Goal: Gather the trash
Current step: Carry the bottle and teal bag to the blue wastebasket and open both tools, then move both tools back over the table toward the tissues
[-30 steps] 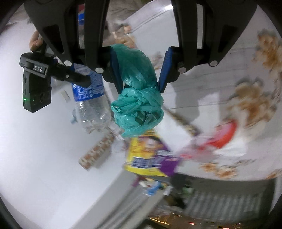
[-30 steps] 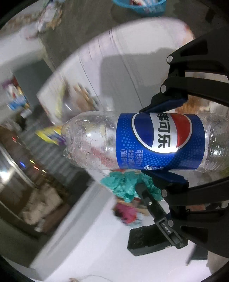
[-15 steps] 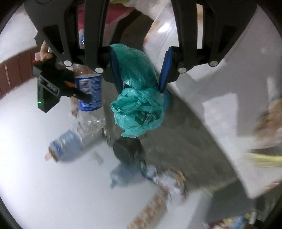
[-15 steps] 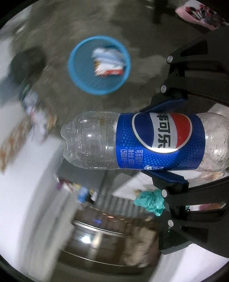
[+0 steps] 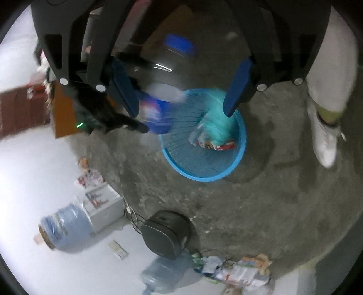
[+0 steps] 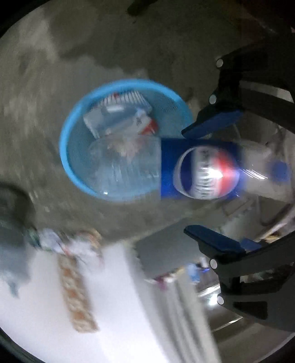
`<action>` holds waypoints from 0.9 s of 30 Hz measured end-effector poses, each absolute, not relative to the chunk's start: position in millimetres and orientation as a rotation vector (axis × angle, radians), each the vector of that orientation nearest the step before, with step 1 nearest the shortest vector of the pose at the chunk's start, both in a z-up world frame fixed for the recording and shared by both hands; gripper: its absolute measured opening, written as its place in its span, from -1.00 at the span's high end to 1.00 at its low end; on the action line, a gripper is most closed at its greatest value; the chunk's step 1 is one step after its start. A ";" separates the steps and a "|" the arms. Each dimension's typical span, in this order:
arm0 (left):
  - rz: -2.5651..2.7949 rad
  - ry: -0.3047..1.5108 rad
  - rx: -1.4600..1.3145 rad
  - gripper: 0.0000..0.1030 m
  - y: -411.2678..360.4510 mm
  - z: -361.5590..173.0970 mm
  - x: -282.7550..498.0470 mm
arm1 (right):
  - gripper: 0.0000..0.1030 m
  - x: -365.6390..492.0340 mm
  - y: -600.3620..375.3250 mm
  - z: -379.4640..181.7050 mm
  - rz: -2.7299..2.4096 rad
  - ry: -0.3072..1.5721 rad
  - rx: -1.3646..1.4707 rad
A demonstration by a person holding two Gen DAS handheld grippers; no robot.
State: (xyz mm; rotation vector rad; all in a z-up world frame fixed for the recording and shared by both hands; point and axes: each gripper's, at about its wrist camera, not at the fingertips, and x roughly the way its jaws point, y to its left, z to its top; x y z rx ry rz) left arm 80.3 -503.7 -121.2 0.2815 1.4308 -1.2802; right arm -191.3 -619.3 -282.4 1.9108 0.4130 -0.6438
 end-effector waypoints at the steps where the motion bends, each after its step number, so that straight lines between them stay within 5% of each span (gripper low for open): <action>1: -1.284 1.451 0.252 -0.40 -501.8 -123.5 81.0 | -0.48 -194.3 -618.5 -287.5 -0.640 0.400 1.923; 10: -1.305 1.358 0.197 -0.40 -462.1 -103.1 90.5 | -0.48 -196.8 -612.7 -292.4 -0.646 0.414 1.841; 27: -1.213 1.030 0.180 -0.40 -321.1 -5.7 95.3 | -0.48 -145.7 -575.6 -152.6 -0.470 0.518 1.381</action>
